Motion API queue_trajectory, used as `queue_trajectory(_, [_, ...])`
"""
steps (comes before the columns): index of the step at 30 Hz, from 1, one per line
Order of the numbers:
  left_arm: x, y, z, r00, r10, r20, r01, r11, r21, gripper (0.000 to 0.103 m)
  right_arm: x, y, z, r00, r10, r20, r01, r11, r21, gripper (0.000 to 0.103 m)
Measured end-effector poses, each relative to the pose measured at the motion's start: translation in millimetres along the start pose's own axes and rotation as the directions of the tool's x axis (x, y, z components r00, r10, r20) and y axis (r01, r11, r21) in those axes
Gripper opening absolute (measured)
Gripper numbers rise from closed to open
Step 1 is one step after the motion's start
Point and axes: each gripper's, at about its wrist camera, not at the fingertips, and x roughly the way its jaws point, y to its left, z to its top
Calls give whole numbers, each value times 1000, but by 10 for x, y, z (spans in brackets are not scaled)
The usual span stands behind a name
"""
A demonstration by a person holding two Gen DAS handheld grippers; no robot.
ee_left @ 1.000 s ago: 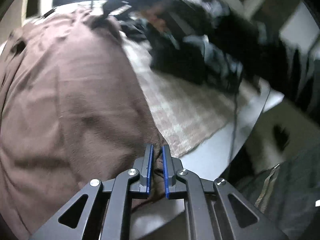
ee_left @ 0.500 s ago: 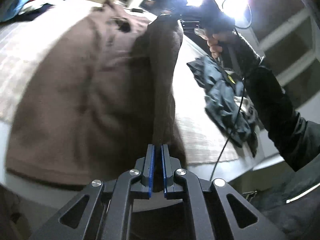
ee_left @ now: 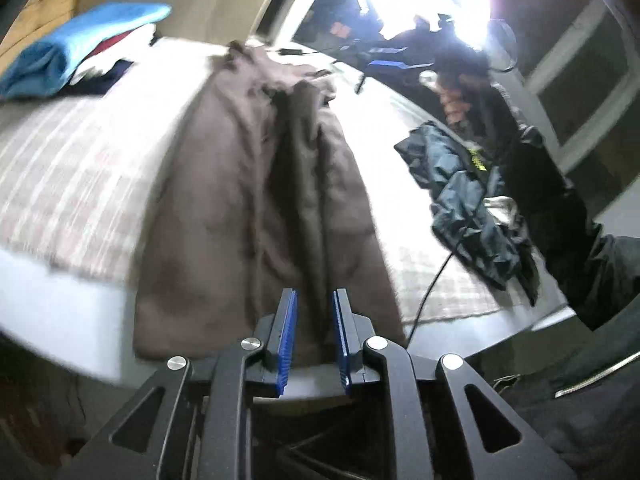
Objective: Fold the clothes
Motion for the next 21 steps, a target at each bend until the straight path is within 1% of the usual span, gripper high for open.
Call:
queue_trajectory(1, [23,-14,107,1000,-8,-1,8,1000,20,16,83,-21,-26,1000,-26,-17,26,1000,-12,36])
queue_trajectory(2, [54,-28,217,1000,-16,-2,16,999,40,16,166,-42,-51,998,-52,-33,51,998,-25,14])
queue_trajectory(3, [127,-49,350,1000,-23,-7,24,998,63,16,249,-75,-72,996,-76,-49,74,997,-33,10])
queue_trajectory(6, [430,-78,848,999,-54,-9,55,989,138,16,502,-357,-67,988,-120,-100,122,993,10,10])
queue_trajectory(8, [678,-85,1165,998,-66,-8,66,981,182,16,626,-484,-20,978,-179,-107,179,984,-12,10])
queue_trajectory(9, [868,-73,1370,997,-73,-15,74,978,197,16,689,-497,2,975,-191,-116,189,982,-32,10])
queue_trajectory(10, [1028,-60,1522,995,-95,-24,98,973,207,16,753,-510,24,971,-203,-124,198,979,-51,10])
queue_trajectory(11, [1208,-61,1669,995,-98,-31,102,971,218,16,818,-518,56,969,-211,-130,203,977,-69,10])
queue_trajectory(12, [1385,-57,1810,995,-94,-38,100,968,229,16,889,-500,144,972,-198,-129,188,979,-79,10])
queue_trajectory(13, [1548,-21,1910,998,-47,-37,54,968,244,17,950,-480,238,975,-184,-121,174,981,-89,10])
queue_trajectory(14, [1711,15,2009,999,0,-35,9,966,259,18,956,-450,356,983,-167,-77,160,983,-95,10])
queue_trajectory(15, [1874,52,2109,998,47,-32,-37,961,274,17,954,-427,475,988,-151,-35,147,984,-98,10])
queue_trajectory(16, [2029,98,2201,995,93,-32,-80,956,282,16,918,-438,598,991,-137,2,137,988,-77,10])
queue_trajectory(17, [2133,209,2243,990,130,-53,-112,960,256,15,880,-452,713,992,-120,33,122,991,-58,11])
queue_trajectory(18, [2221,301,2278,984,161,-70,-141,961,237,12,825,-475,774,995,-90,36,92,995,-48,11])
queue_trajectory(19, [2209,278,2272,984,169,-61,-148,956,252,9,751,-490,777,993,-106,53,110,991,-74,12])
queue_trajectory(21, [2185,233,2260,982,184,-45,-164,945,282,10,618,-528,780,986,-145,83,154,980,-123,13])
